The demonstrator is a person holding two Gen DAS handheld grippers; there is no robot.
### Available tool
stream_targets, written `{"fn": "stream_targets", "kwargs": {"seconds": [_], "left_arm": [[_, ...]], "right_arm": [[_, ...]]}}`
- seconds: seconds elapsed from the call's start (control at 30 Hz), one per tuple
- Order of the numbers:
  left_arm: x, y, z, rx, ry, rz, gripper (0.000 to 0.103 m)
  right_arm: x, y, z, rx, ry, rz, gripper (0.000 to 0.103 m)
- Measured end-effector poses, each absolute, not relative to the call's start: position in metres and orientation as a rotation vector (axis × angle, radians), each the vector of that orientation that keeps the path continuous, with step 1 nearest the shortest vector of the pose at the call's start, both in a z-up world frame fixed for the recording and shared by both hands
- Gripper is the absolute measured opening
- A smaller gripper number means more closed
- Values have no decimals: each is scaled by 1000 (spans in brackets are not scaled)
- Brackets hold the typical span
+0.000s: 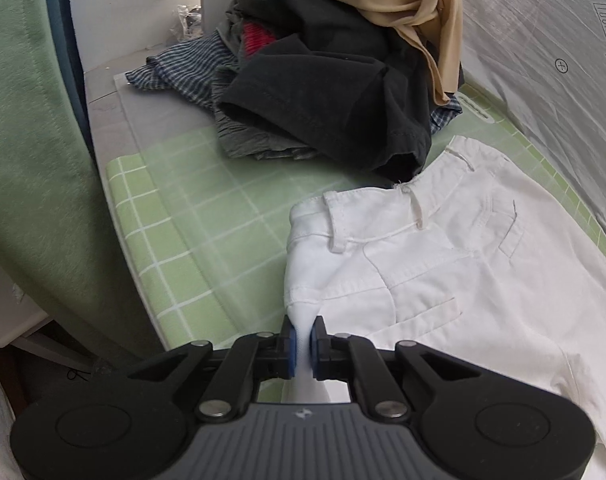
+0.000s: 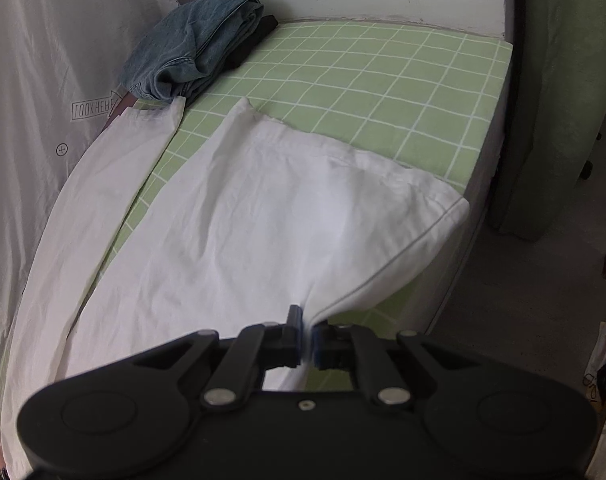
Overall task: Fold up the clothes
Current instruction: 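Grasp the trousers waistband with the left tool while the right tool grasps the shirt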
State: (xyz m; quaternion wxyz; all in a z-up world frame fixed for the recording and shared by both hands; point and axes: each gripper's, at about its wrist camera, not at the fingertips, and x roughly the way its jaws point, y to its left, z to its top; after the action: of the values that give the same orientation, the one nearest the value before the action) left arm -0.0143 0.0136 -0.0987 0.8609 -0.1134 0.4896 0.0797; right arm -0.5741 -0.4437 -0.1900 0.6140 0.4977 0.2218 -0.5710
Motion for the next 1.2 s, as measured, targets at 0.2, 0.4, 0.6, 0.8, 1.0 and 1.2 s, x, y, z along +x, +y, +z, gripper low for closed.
{"fn": "stream_targets", "kwargs": {"seconds": [0.2,0.4,0.6,0.8,1.0,1.2], "left_arm": [[-34,10,-78,-233,1016,172,9],[-21,-13,-41,-357,926,120,8],[7,-46,-18,-375,836,74,8],[56,-79,-16,-430,825,35,7],[121,-107,-30,-462,828,72,7],[178,-139,-49,-458,873,114,7]], "right_arm": [[-568,-458,-169,1096,505,-1266,5],[-533,-496,-131,1024,366,-1178,4],[-485,-550,-93,901,290,-1073,4],[-444,-599,-93,937,247,-1041,4],[-380,-656,-83,861,248,-1009,4],[-305,-712,-104,867,301,-1017,4]]}}
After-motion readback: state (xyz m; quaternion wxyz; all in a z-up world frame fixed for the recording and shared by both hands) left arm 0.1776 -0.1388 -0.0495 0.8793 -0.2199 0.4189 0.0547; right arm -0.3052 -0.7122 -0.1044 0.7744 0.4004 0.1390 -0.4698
